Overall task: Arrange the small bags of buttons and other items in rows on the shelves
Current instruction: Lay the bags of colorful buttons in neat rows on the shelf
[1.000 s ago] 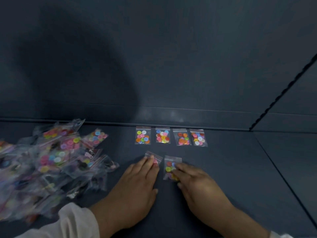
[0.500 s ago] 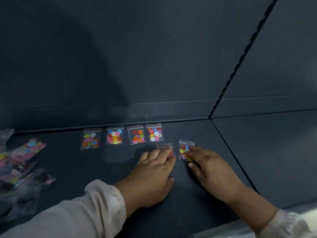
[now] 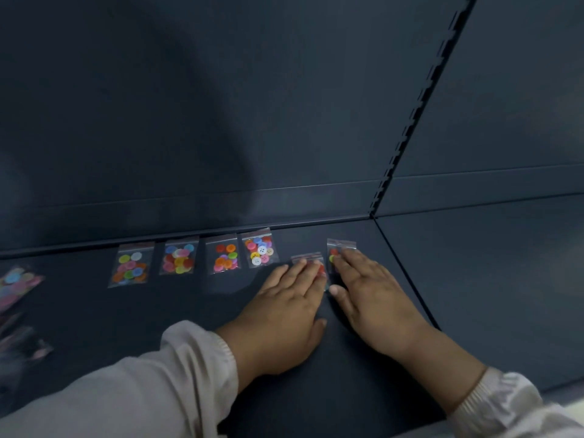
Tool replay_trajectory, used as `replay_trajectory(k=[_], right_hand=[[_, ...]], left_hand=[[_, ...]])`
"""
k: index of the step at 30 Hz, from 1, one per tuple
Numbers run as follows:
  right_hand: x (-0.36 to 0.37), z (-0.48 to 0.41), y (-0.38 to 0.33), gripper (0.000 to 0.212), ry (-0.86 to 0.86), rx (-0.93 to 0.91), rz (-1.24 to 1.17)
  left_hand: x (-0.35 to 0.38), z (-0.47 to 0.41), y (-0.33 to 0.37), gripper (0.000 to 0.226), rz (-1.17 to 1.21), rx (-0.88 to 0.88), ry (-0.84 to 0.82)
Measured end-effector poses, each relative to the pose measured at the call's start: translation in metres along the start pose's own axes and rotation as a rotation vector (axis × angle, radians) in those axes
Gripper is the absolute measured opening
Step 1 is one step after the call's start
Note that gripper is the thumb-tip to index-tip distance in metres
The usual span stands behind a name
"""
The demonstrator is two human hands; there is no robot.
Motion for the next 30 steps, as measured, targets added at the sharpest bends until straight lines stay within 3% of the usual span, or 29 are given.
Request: replay_trajectory(k=[5,8,12,21,26,30], right_hand=[[-0.006,-0.013,0.014,0.071,-0.033,-0.054,0.019],[-0.007,-0.022,0.016,0.08,-0.027,-0.094,-0.005],[-0.007,-0.032,0.014,0.068,-0.031,-0.139,-0.024],[-0.006,-0.04,0.013,0.078,-0.022,-0.189,-0.084],[-0.009,-0.038,0.01,0.06,-0.007,-0.171,-0.122],[-0.012,-0.037,0.006,0.066,0.025,-0.182,-0.168]], left_hand=[[-0.005,-0.021,-0.013,0.07,-0.025,-0.013,-0.028],[-0.01,-0.028,-0.024,0.069,-0.047,-0.05,-0.048],[-0.012,-0.032,-0.037,0.07,-0.068,-0.068,-0.055],[-0.009,-0.035,-0.049,0.073,-0.079,-0.032,-0.022],[-0.009,-0.033,-0.051,0.074,-0.06,-0.026,-0.001],[-0.014,-0.025,-0.05,0.077,-0.048,-0.011,0.04]])
Point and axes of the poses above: each hand's wrist, its own z-axis away from the middle knuckle, its own x-axis out of the palm, y = z × x, the point moved 4 cm from there along -z, towards the middle knuckle, and after that the axes turned 9 degrees about -z, right-handed, at the moved point
